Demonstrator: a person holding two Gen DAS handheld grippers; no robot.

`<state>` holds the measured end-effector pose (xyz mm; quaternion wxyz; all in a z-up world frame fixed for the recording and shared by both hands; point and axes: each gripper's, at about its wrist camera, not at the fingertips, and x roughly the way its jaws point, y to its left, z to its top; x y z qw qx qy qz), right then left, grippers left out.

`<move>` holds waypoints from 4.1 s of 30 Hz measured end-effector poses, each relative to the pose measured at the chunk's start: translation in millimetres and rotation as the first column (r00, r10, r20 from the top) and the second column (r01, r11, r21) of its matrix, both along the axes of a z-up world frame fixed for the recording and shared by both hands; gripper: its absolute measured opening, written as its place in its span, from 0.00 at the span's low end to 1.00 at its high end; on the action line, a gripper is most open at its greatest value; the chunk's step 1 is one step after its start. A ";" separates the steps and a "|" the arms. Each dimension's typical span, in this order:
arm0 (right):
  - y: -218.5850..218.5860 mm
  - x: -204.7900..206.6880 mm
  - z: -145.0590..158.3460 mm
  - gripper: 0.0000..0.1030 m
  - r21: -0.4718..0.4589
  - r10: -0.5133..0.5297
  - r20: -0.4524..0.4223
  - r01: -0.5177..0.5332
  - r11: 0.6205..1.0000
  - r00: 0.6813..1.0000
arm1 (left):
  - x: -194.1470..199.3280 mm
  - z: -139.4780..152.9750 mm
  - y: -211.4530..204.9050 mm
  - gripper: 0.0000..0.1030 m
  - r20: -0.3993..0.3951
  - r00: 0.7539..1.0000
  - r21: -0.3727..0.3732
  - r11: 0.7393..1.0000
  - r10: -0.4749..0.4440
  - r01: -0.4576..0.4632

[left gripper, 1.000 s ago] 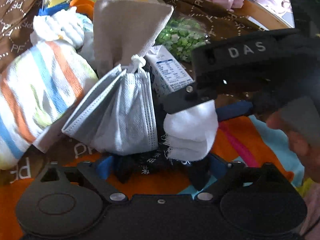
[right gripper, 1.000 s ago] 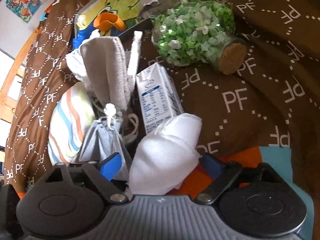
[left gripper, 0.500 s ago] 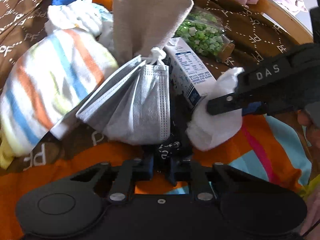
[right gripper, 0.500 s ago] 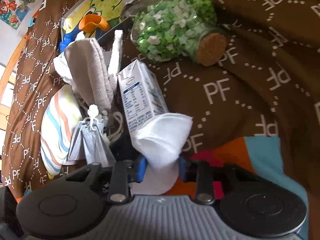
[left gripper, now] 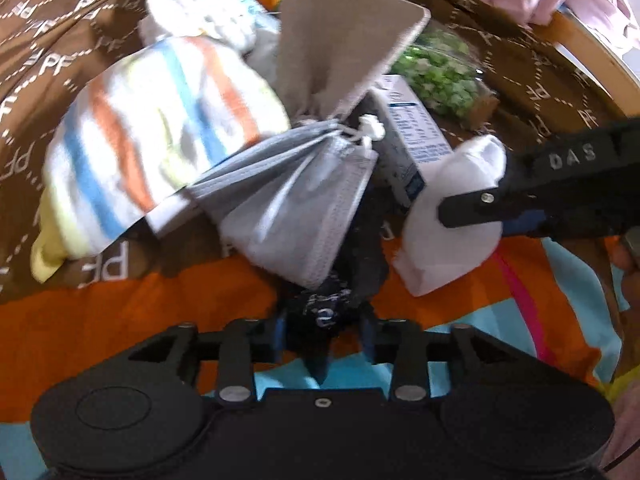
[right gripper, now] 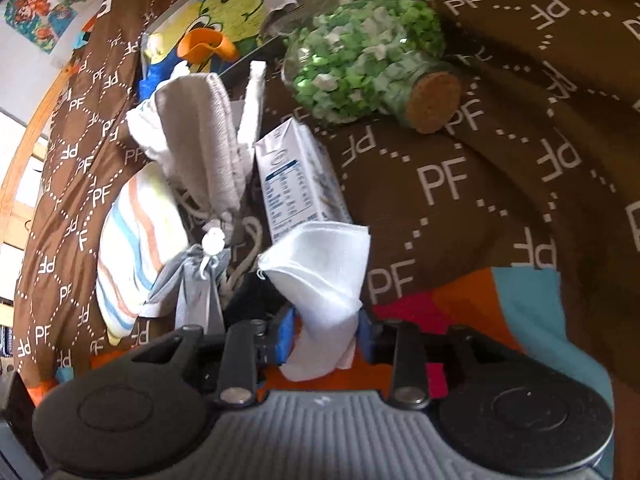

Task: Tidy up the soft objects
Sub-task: 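Grasp the black printed cloth with left tool while right tool grasps a white cloth, then carry the black cloth with left tool while right tool carries the white cloth to the tray, then open left tool over the tray while right tool releases the white cloth there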

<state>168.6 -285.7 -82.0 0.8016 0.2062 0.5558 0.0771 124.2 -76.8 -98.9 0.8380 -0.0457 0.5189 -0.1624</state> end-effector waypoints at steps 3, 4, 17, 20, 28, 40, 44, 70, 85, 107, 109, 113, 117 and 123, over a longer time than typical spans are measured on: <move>5.9 0.9 -0.7 0.42 -0.001 0.025 -0.004 -0.025 1.000 1.000 | 1.3 -2.2 -2.5 0.52 0.008 1.000 -0.025 1.000 0.001 0.000; 8.1 1.5 -1.1 0.42 -0.007 0.036 -0.005 -0.036 0.999 0.999 | 2.8 -3.0 -2.8 0.52 0.012 1.000 -0.026 1.000 0.004 -0.003; 10.3 -7.8 7.8 0.11 -0.069 0.078 0.051 -0.074 0.995 0.996 | -6.3 7.8 6.7 0.09 -0.028 0.999 -0.008 1.000 -0.026 0.026; 13.1 -16.9 20.0 0.11 -0.086 0.098 0.117 -0.088 0.992 0.988 | -20.0 18.1 7.5 0.09 -0.024 0.999 0.000 0.999 -0.048 0.048; 14.6 -44.0 63.2 0.11 -0.053 0.112 0.363 -0.099 0.994 0.925 | -65.4 63.7 14.5 0.09 0.214 0.974 0.041 0.997 -0.073 0.066; 19.9 -62.1 96.4 0.11 -0.096 0.108 0.649 -0.059 0.994 0.753 | -32.6 110.0 26.1 0.10 0.393 0.920 0.003 1.000 0.002 -0.003; 25.4 -52.8 102.6 0.11 -0.131 0.111 0.700 -0.026 0.991 0.705 | -0.3 116.1 29.6 0.10 0.426 0.904 -0.033 0.999 0.038 -0.027; 66.6 221.5 75.2 0.11 -0.051 -0.026 0.672 0.081 0.995 0.740 | 278.8 59.0 105.1 0.11 0.521 0.817 -0.114 0.969 0.245 -0.218; 67.1 248.2 29.7 0.11 -0.124 -0.022 0.485 0.094 0.988 0.874 | 298.7 24.3 94.4 0.11 0.459 0.871 -0.036 0.983 0.176 -0.180; 62.8 248.2 16.4 0.71 -0.134 -0.031 0.487 0.110 0.985 0.873 | 292.9 24.7 86.4 0.53 0.478 0.864 -0.035 0.986 0.161 -0.164; 61.1 245.7 20.1 0.76 -0.126 -0.047 0.501 0.127 0.984 0.864 | 290.6 27.5 84.4 0.62 0.492 0.855 -0.029 0.985 0.162 -0.170; 56.9 240.1 30.0 0.85 -0.104 -0.072 0.529 0.149 0.983 0.845 | 284.8 36.5 82.8 0.76 0.514 0.838 -0.040 0.981 0.183 -0.190; 51.6 232.5 46.0 0.91 -0.070 -0.094 0.558 0.160 0.985 0.824 | 275.8 52.4 79.2 0.80 0.536 0.823 -0.049 0.980 0.188 -0.192; 46.0 205.6 82.7 1.00 -0.041 -0.123 0.644 0.195 0.980 0.755 | 252.0 92.1 77.3 0.95 0.593 0.768 -0.074 0.966 0.242 -0.247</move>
